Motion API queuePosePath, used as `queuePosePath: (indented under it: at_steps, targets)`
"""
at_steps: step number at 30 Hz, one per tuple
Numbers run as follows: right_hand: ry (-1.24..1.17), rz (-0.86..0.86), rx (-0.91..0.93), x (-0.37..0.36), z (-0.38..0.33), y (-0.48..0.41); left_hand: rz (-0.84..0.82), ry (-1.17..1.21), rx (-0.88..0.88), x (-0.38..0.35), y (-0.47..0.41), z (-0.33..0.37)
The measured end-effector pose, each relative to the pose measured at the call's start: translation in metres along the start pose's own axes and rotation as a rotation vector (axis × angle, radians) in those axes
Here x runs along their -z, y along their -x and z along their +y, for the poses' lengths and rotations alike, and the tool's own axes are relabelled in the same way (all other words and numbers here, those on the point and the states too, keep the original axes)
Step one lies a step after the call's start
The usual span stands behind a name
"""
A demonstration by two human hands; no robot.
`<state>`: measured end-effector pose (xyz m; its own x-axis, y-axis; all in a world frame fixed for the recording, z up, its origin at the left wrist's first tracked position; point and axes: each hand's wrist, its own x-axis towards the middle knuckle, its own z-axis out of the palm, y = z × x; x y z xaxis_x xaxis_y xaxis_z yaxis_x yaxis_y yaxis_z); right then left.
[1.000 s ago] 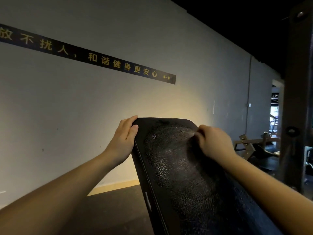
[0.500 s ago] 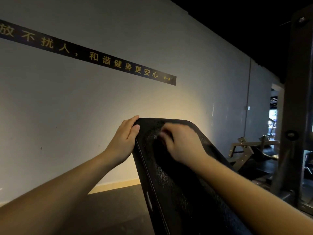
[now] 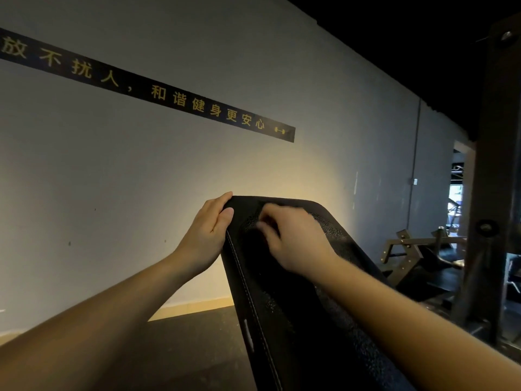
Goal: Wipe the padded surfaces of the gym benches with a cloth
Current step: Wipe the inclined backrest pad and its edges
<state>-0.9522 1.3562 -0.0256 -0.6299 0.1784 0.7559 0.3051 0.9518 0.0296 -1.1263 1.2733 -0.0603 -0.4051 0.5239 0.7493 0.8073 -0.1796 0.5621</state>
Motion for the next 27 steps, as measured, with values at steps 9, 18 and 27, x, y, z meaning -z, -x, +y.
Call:
queuePosePath:
  at_steps: [9, 18, 27]
  targets:
    - [-0.131, -0.108, 0.05, 0.014, 0.0, 0.032, -0.019, 0.047, 0.025, 0.005, 0.0, 0.001]
    - [-0.004, -0.004, -0.076, -0.017, 0.003, -0.052, -0.01, 0.044, -0.005, 0.003, -0.001, -0.003]
    - [-0.137, -0.134, 0.071, 0.023, -0.002, 0.068, 0.064, 0.1, -0.003, -0.008, -0.001, -0.008]
